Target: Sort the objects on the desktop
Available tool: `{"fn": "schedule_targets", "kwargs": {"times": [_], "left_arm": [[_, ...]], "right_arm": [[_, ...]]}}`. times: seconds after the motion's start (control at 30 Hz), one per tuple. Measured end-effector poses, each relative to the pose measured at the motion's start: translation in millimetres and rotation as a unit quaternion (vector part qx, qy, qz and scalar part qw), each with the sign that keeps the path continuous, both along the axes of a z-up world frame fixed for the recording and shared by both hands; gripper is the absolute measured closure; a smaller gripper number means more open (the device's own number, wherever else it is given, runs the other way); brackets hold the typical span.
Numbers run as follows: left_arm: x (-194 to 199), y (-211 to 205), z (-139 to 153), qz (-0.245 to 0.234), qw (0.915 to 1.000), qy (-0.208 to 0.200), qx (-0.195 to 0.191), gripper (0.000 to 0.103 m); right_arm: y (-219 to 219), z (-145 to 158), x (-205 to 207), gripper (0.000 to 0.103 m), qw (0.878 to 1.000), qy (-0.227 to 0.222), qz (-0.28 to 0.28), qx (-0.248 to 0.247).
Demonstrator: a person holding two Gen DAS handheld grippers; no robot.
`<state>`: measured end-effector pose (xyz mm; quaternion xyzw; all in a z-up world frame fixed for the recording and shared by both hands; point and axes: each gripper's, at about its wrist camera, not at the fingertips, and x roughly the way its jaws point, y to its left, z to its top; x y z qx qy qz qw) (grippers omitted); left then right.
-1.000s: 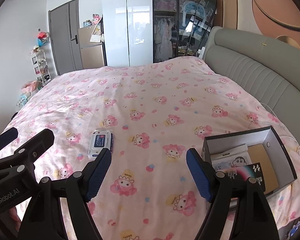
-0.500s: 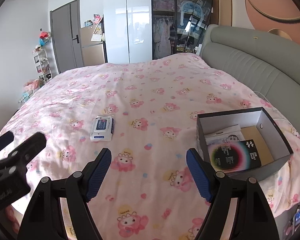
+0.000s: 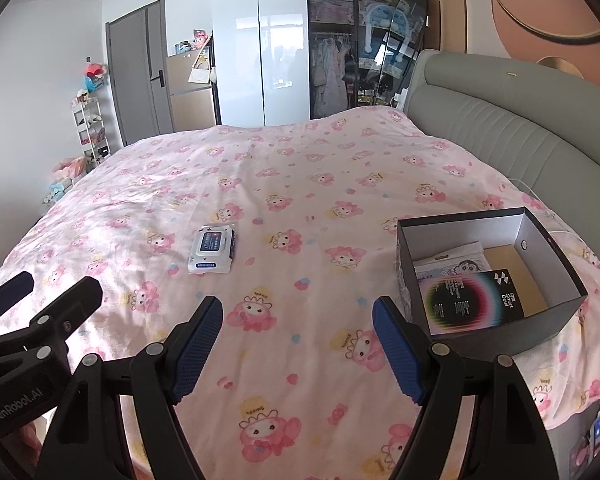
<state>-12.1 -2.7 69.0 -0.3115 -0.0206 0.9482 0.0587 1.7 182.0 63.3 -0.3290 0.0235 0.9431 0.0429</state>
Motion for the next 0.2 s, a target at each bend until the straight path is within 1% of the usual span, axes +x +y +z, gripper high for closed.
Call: {"fn": "schedule_targets", "kwargs": {"times": [0.2], "left_arm": [[2.5,0.3,-1.5,0.000,1.0000,0.001,0.003,0.000]], "right_arm": [[0.8,-2.8,3.0,0.027,1.000,-0.001,-0.002,0.000]]}}
